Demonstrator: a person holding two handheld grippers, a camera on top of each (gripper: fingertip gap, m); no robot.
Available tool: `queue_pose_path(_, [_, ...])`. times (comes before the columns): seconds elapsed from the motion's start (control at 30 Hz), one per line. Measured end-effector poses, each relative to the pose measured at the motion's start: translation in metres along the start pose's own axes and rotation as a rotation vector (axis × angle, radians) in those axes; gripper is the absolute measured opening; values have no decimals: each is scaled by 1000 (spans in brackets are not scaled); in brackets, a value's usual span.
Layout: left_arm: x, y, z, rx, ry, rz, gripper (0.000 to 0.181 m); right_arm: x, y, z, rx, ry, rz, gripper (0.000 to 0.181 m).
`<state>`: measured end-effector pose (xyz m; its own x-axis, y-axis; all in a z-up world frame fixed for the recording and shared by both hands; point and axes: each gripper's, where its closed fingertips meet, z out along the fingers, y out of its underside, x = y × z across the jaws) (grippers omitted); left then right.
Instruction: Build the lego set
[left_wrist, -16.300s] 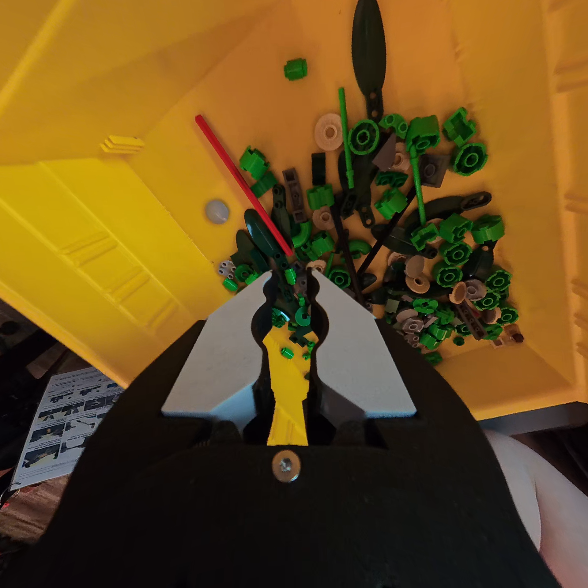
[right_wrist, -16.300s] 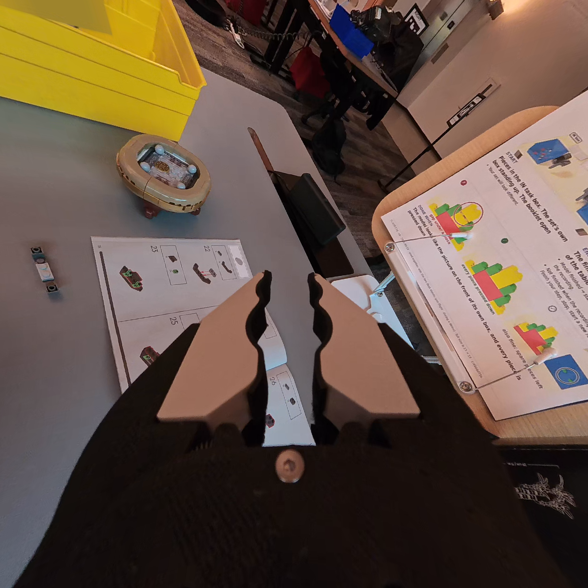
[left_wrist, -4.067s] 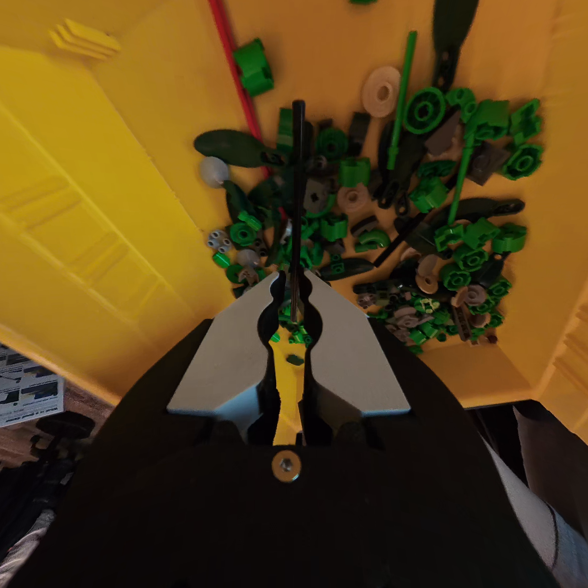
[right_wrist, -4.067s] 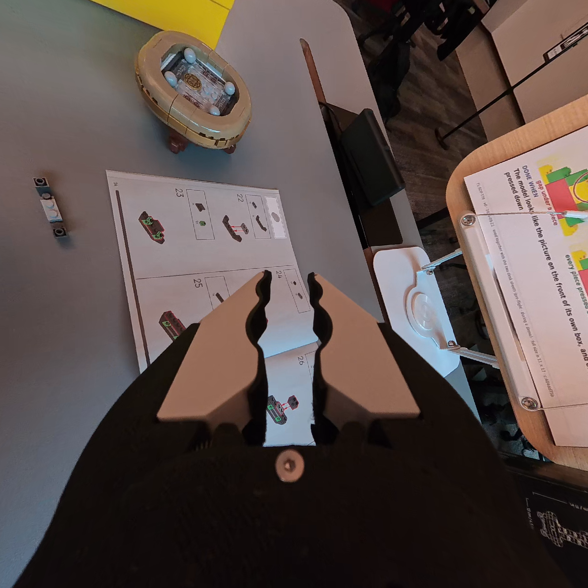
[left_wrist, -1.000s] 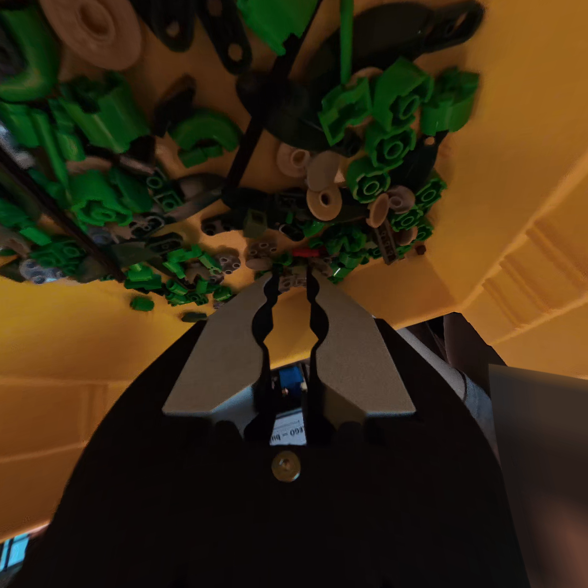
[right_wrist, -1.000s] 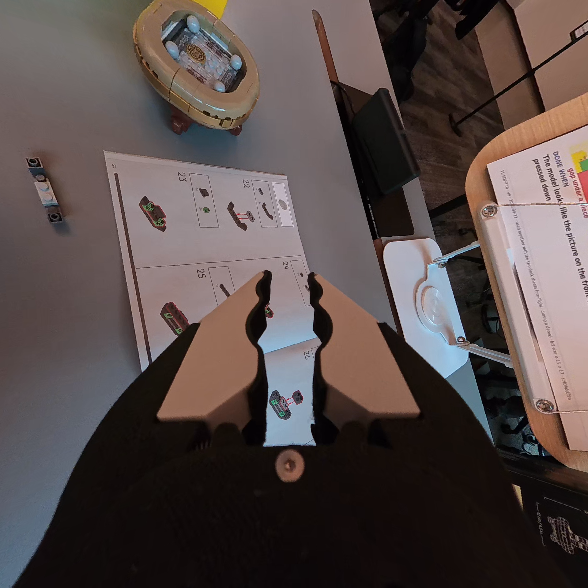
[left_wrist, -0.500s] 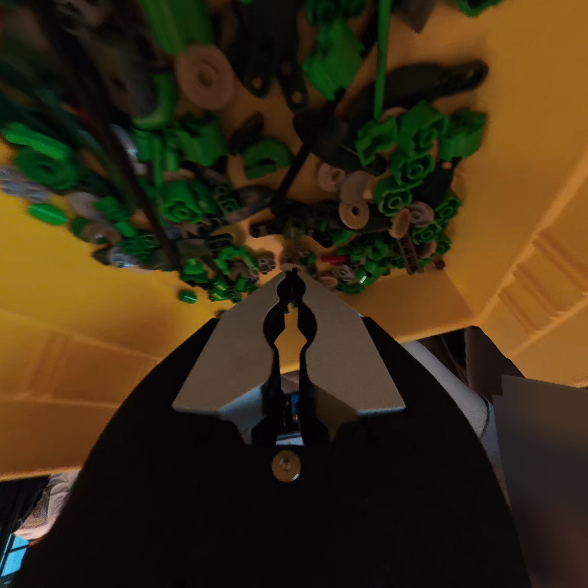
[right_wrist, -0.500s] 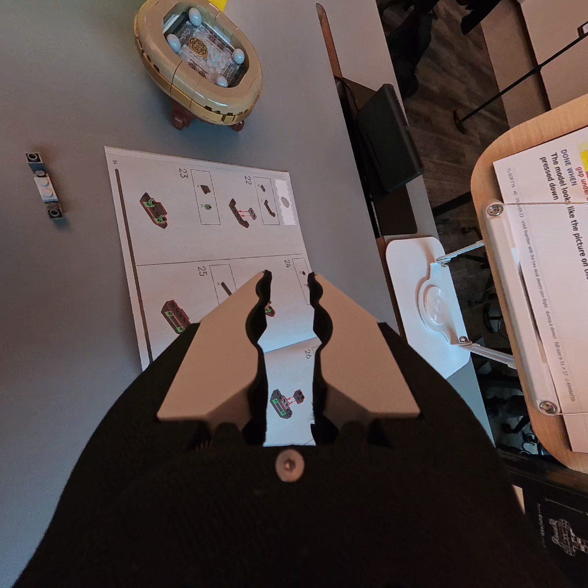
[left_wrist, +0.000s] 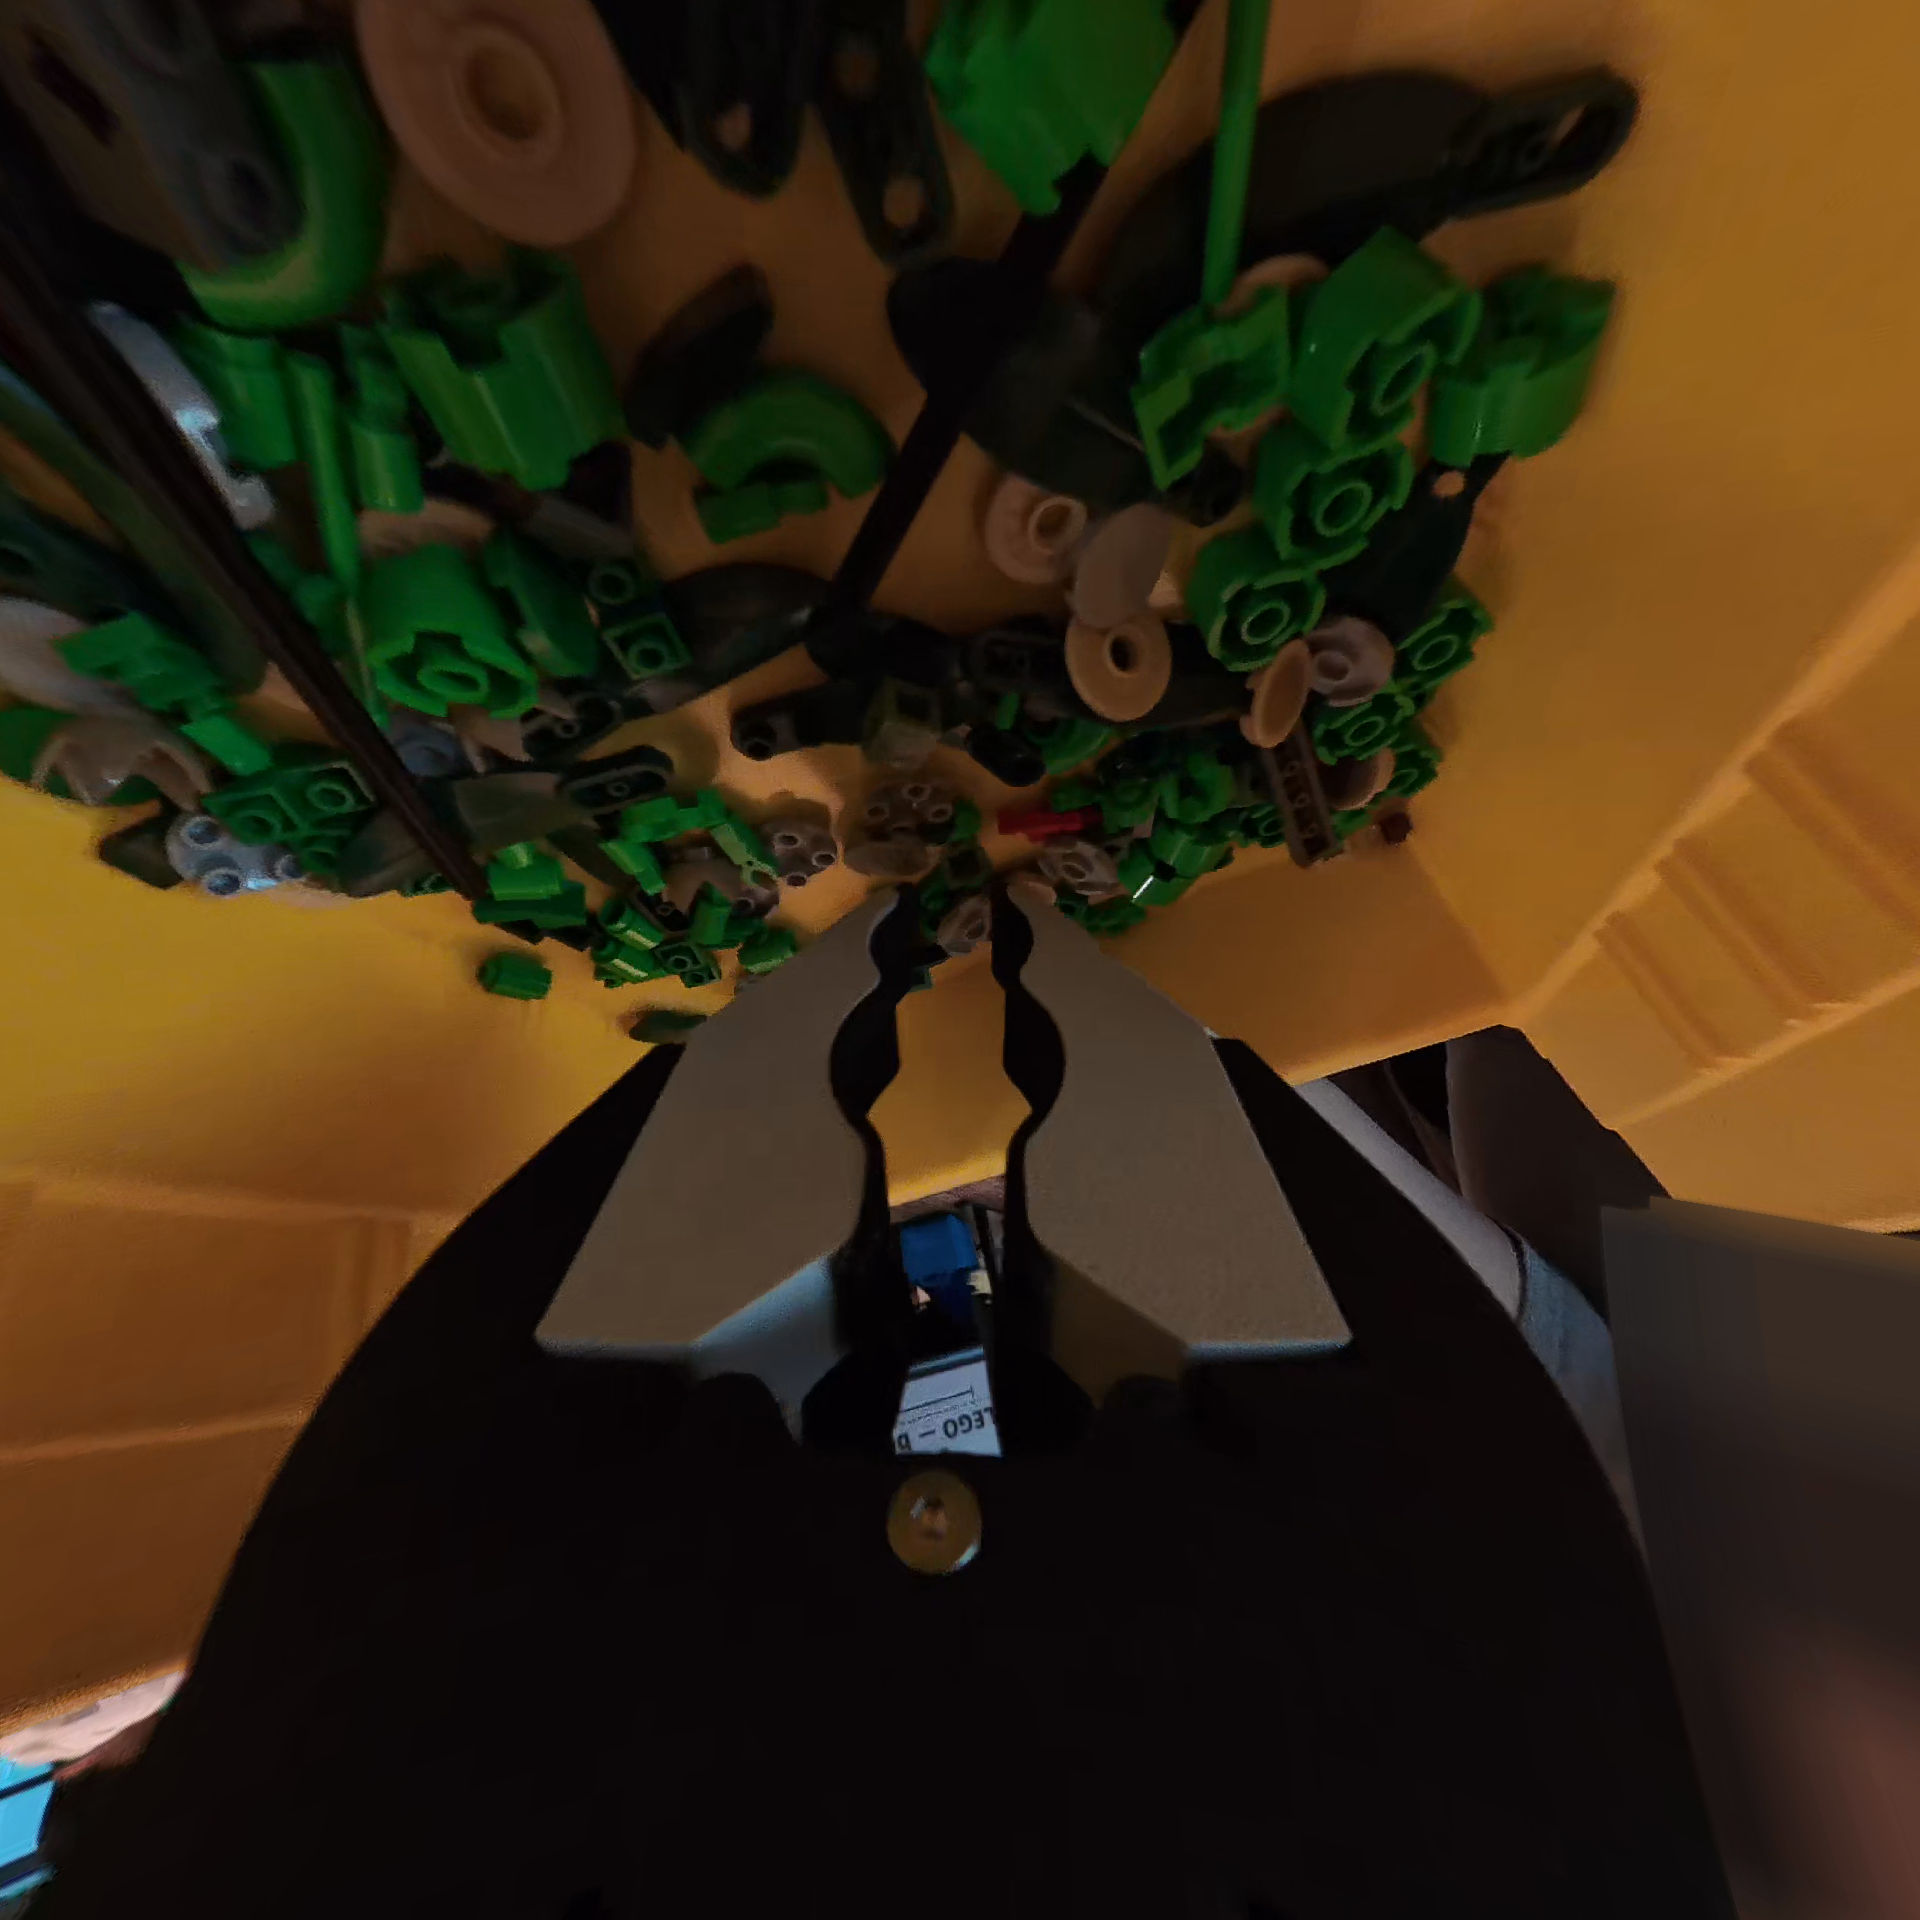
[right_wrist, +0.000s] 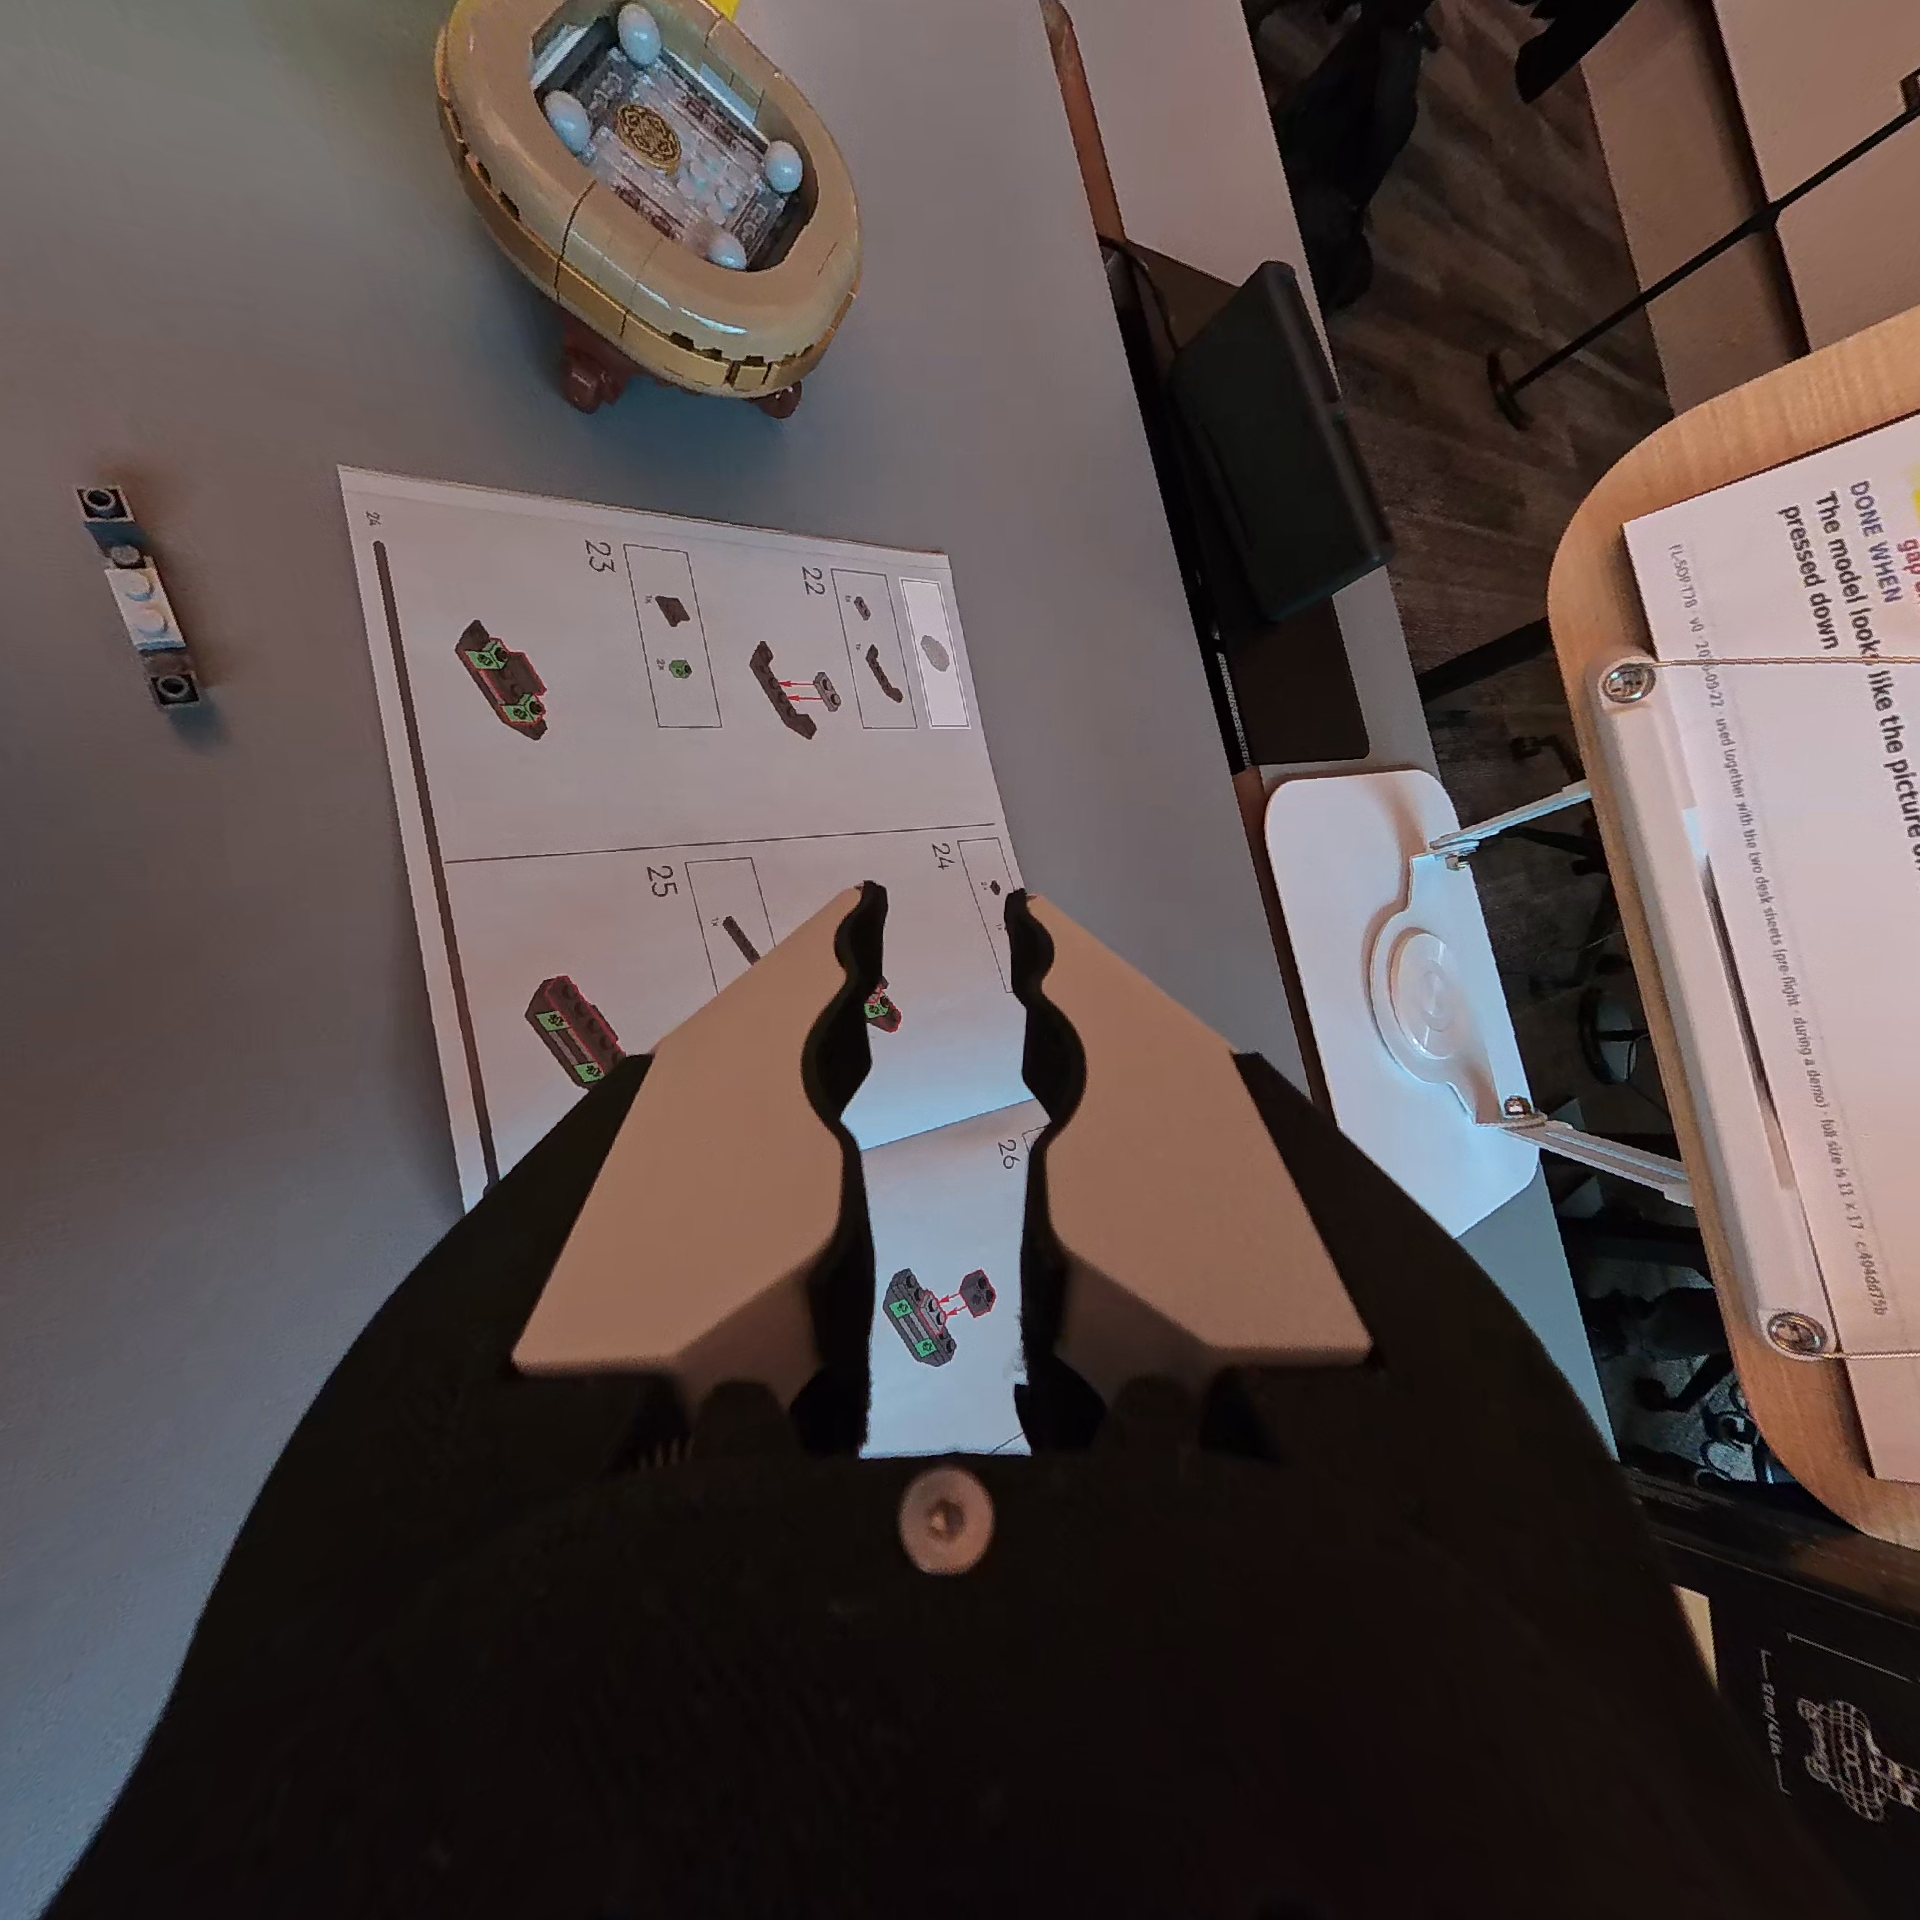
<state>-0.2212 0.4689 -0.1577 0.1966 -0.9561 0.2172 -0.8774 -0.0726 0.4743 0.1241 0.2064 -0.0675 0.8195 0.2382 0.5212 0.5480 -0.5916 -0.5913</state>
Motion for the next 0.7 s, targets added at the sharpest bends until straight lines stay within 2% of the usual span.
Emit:
queue_pose_path(0.13, [2,-3,-4,17,-28,47,0,1,0,-1,3,2,2,22])
queue_pose_path(0.3, [-6,-13,-16,103,-78,32,0,1,1,0,0,-1,5,22])
queue_pose_path(0.37, [-4,-14,-18,125,-56,38,0,0,2,1,-4,-3,4,22])
queue_pose_path(0.47, [18,-7,-12,104,39,104,26,0,2,1,-5,-5,3,22])
queue_pose_path(0.53, [18,0,-6,53,8,143,35,-1,3,2,-7,-6,4,22])
queue_pose_path(0.7, [20,-7,-1,18,-11,127,28,-1,3,2,-14,-7,-1,22])
